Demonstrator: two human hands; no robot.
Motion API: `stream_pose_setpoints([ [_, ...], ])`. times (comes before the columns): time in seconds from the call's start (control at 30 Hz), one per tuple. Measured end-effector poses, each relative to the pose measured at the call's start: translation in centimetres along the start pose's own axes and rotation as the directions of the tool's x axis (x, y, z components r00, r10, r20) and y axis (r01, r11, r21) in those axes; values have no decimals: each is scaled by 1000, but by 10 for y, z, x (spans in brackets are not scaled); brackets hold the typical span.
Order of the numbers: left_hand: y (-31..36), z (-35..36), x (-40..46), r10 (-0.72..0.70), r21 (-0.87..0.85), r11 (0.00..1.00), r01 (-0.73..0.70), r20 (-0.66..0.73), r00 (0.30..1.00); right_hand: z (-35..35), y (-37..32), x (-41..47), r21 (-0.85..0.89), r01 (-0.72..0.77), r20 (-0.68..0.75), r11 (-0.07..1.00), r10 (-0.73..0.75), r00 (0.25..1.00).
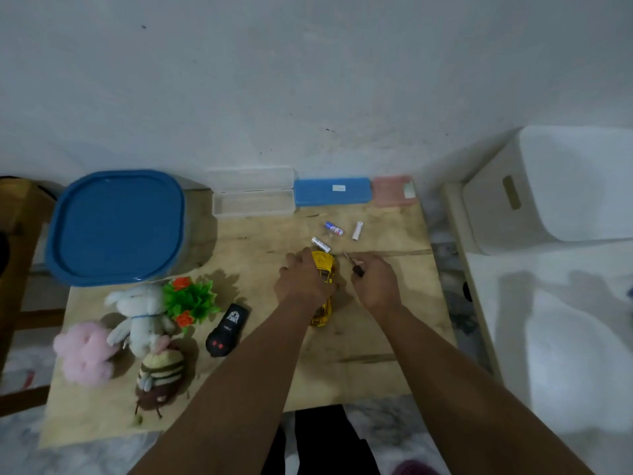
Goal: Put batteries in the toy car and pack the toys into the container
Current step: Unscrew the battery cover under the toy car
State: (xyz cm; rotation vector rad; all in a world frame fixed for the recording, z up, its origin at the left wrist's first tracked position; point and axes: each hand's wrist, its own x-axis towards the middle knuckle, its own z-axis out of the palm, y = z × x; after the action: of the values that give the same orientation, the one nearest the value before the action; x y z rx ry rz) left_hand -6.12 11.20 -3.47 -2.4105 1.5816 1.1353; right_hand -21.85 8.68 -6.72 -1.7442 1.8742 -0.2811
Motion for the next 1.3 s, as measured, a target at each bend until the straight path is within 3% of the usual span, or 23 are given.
stream_pose_setpoints([
  [0.4,-25,-23,-11,3,-113,994,-8,-48,999,-2,-6,-14,-203,-48,9,978,51,999],
  [0.53,-38,-44,-27,63,-285,956,-73,-44,997,-13,-9,-30,-183,-50,-23,982,46,999],
  [0.63,-53,-67,-47,122,-658,751,-59,49,991,-29,-11,-47,-82,41,-137,996,-52,989],
  [0.73,-76,-93,-76,149,-922,369,117,183,972,-50,-23,-67,48,120,-250,992,-105,963],
  [0.83,-100,-116,-106,203,-959,99,265,280,938,-70,-55,-86,198,226,-296,954,-162,941],
  [0.97,-119,-135,-134,294,-953,-66,294,263,919,-88,-119,-117,354,382,-272,854,-297,915],
  [1.03,-121,-143,-145,324,-955,-54,292,260,910,-92,-151,-133,363,425,-188,829,-381,905],
  [1.17,-117,-159,-171,384,-983,62,175,185,905,-96,-198,-153,329,493,-79,806,-496,864],
  [1.3,-112,-175,-182,380,-998,53,-46,-23,925,-102,-223,-154,265,514,-54,816,-520,852],
])
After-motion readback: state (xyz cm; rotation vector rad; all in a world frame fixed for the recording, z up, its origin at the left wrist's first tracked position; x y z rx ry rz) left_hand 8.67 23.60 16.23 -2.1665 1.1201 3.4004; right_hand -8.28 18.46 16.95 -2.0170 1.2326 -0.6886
